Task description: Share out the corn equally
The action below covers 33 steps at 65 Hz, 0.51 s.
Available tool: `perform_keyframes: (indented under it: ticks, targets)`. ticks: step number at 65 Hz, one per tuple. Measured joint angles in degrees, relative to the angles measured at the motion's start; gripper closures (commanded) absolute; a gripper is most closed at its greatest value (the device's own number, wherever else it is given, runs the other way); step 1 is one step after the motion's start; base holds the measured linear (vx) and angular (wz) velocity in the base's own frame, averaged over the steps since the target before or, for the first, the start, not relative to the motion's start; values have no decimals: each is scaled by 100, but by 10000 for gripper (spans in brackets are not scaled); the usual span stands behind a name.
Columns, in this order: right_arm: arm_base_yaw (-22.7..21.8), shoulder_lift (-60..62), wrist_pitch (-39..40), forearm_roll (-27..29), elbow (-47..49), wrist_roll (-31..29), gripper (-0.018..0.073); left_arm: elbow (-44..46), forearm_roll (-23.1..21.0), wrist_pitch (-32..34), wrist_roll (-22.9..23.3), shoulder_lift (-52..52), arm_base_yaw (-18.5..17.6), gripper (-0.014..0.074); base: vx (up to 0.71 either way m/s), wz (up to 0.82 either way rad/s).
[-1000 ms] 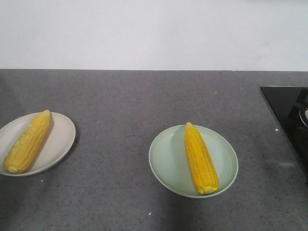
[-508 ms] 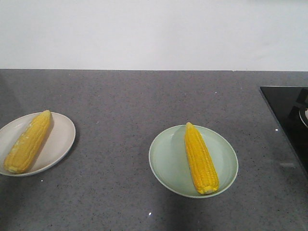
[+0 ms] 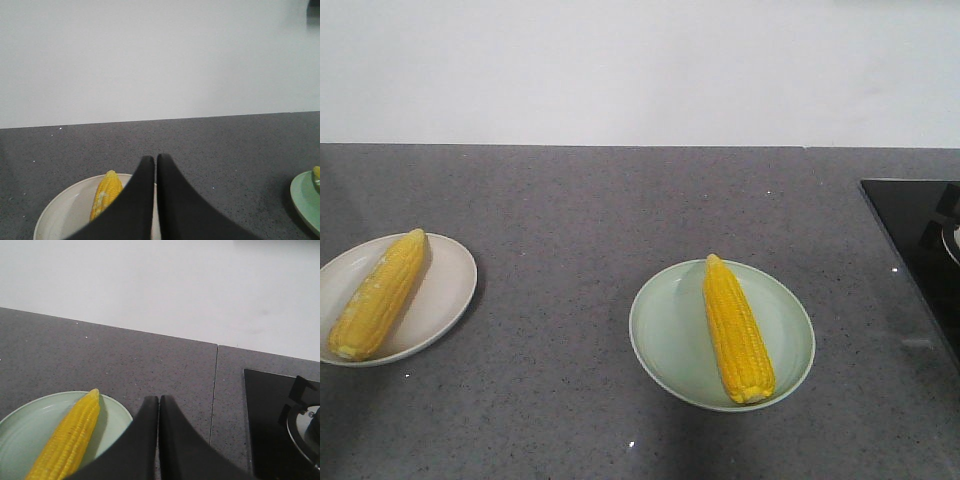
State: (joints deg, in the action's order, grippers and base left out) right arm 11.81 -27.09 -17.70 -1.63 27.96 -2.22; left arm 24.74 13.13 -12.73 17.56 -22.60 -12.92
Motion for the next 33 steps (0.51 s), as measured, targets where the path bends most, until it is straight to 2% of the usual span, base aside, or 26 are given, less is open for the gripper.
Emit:
perform_keyframes:
  ticks: [33]
  targets:
    - [0,0,0,0,0,0,570,-85,0,17,0,21,0,603,0,0]
